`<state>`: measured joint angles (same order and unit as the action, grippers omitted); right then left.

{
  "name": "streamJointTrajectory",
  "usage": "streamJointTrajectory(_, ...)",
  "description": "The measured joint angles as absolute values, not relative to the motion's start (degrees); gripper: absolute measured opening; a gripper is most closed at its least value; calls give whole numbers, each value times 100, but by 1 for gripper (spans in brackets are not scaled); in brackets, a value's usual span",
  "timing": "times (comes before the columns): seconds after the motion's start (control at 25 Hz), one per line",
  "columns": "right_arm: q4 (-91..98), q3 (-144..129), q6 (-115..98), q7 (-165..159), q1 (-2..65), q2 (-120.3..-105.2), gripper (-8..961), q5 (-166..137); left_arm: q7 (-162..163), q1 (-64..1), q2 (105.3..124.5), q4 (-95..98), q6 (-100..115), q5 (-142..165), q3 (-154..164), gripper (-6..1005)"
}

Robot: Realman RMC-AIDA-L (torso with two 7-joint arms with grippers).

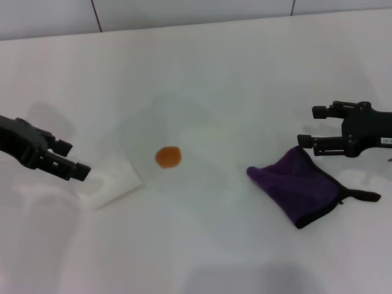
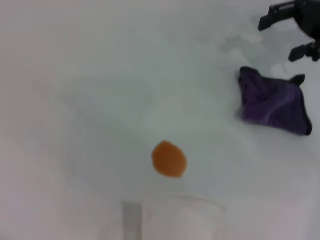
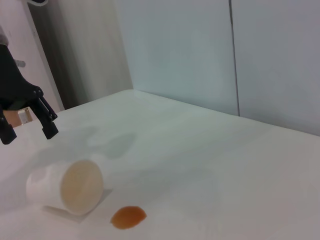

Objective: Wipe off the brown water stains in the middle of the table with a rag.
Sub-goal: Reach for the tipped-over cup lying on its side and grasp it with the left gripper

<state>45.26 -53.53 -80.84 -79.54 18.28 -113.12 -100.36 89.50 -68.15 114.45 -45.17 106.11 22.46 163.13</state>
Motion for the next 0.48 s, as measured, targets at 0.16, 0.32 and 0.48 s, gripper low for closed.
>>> streamJointTrajectory(0.16, 4526, -5353, -8076, -7954, 1828, -11344, 828, -10038, 8928, -6928, 11445, -4465, 10538, 2469, 16313, 856)
streamJointTrajectory(0.32, 4527, -5353, -8041, -7951, 1829, -11370, 827, -10038, 8917, -7049, 11463, -4282, 10399, 2761, 16312, 854)
streamJointTrajectory(0.48, 4526, -5353, -8016, -7945, 1823, -11390, 827, -10038, 8915, -7116, 11489, -4154, 10248, 2995, 16312, 853)
